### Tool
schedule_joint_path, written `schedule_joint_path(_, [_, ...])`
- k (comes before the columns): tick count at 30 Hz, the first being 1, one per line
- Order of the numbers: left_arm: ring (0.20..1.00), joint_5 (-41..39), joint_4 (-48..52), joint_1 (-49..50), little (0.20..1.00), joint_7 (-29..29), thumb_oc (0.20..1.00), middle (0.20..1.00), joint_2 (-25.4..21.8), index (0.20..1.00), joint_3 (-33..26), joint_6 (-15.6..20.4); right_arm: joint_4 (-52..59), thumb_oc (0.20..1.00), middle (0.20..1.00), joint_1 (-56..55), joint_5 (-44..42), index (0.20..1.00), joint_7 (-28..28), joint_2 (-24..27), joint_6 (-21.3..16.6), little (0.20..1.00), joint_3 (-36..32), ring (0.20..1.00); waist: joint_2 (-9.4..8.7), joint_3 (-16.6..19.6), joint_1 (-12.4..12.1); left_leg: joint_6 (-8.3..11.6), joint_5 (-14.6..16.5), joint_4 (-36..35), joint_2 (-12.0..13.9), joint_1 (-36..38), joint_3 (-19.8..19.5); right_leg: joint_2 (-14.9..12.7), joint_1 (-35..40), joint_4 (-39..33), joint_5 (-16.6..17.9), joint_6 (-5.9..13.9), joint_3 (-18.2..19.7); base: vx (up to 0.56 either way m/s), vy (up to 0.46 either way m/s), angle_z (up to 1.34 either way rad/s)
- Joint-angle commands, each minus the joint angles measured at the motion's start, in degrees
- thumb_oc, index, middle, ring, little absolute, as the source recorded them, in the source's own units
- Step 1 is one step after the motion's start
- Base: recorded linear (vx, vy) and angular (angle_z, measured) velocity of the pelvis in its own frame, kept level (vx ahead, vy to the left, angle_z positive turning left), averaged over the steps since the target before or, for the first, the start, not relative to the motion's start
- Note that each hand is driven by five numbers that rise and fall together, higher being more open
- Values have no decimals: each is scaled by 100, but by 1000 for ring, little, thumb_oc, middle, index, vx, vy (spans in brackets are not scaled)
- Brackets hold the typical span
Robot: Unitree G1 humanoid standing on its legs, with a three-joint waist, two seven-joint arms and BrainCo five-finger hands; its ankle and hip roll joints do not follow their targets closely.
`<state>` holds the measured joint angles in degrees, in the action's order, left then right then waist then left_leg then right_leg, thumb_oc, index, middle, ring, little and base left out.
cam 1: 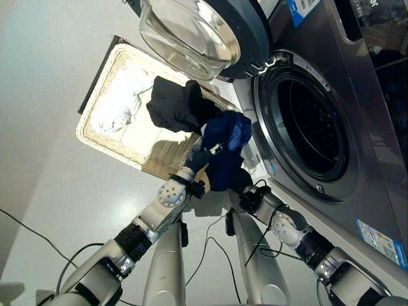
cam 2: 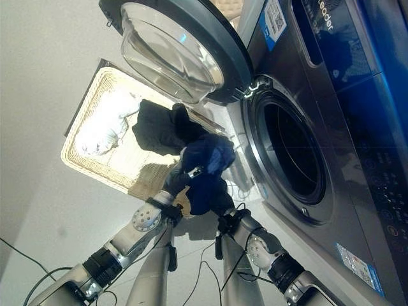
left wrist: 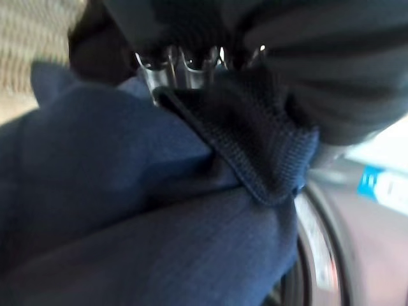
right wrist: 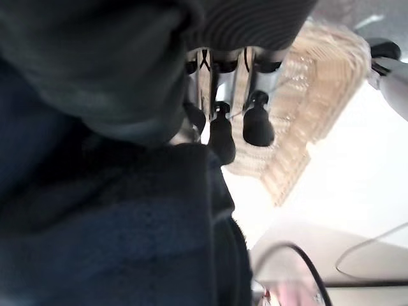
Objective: Put the clothes into the washing machine.
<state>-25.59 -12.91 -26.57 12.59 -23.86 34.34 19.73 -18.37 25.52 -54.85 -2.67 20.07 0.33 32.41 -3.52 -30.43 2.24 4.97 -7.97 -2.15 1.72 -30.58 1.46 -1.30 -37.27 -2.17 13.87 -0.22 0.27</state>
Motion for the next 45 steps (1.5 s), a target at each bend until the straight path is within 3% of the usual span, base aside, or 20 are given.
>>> schedule_joint_path(1, [200, 343, 350, 221, 200, 346, 200, 200, 67, 200, -315, 576, 467, 1000, 1000, -179, 263, 1000, 207, -45, -197, 1000, -217, 1000, 58, 63, -2, -341, -471, 109, -413, -613, -148, 81, -80, 251, 81, 322, -308, 0, 0, 0])
schedule_joint_path(11, [200, 727, 574, 567, 200, 1519, 200, 200, 231, 200, -1051, 1216, 461, 1000, 1000, -368, 345, 1000, 222, -46, 236, 1000, -511, 1000, 125, 63, -101, -370, -388, 218, -448, -614, -201, -8, -54, 376, -50, 319, -365, 0, 0, 0])
schedule_joint_path(16, [200, 734, 710, 626, 200, 1576, 200, 200, 339, 200, -1251, 1174, 558, 1000, 1000, -379, 512, 1000, 228, -35, 236, 1000, -570, 1000, 111, 63, -150, -373, -352, 259, -451, -601, -198, -66, -24, 419, -90, 339, -453, 0, 0, 0])
schedule_joint_path(22, [200, 697, 719, 569, 200, 920, 200, 200, 283, 200, -1194, 762, 865, 1000, 1000, -313, 221, 1000, 62, 40, 47, 1000, -680, 1000, 132, 63, -110, -387, -335, 270, -477, -579, -164, -58, -19, 376, -49, 350, -400, 0, 0, 0])
schedule_joint_path(30, [200, 656, 667, 358, 200, -127, 200, 200, 89, 200, -770, 259, 1324, 1000, 1000, -196, 220, 1000, -199, 17, 366, 1000, -560, 1000, 162, 63, -36, -400, -359, 265, -466, -608, -85, -22, -68, 386, -30, 355, -334, 4, 12, -1])
schedule_joint_path(35, [200, 686, 579, 185, 200, -420, 200, 200, 41, 200, -459, 191, 1306, 1000, 1000, -60, 341, 1000, -215, 19, 511, 1000, -352, 1000, 169, 63, -7, -399, -383, 241, -449, -614, -65, -6, -87, 377, -6, 348, -299, 0, 0, 0])
schedule_joint_path(45, [200, 674, 526, -132, 200, -922, 200, 200, 58, 200, 0, 398, 1021, 1000, 1000, 131, 406, 1000, -331, 26, 870, 1000, 29, 1000, 189, 63, 40, -399, -445, 167, -433, -607, -120, 71, -108, 421, -15, 313, -173, 0, 0, 0])
